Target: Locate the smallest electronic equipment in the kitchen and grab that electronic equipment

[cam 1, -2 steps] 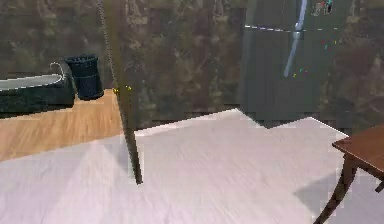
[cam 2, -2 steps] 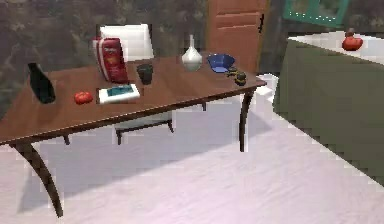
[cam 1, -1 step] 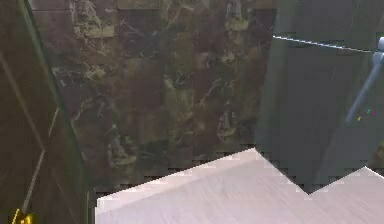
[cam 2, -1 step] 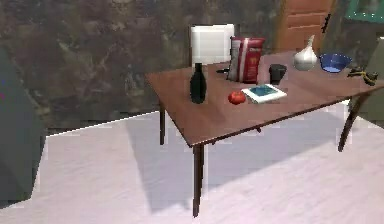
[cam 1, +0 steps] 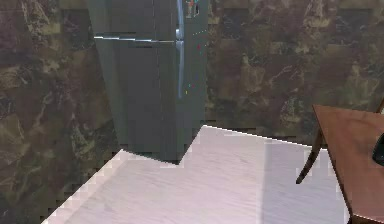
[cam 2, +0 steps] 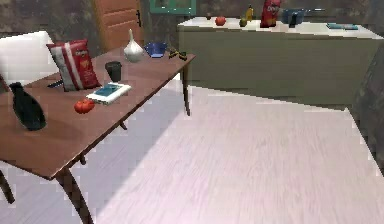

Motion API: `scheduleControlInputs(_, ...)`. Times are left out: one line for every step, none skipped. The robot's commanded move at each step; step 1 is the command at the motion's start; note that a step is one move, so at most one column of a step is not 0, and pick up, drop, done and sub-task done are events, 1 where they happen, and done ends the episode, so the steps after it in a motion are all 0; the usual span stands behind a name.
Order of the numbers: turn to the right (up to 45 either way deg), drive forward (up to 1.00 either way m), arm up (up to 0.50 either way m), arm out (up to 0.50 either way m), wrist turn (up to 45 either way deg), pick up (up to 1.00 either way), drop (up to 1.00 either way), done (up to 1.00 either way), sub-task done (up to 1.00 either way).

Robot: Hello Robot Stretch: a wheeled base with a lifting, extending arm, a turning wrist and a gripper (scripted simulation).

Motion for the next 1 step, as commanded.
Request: scheduleControlInputs(9.0,0.00,0.00,0.00,0.0,0.00,0.00,0.00,0.00)
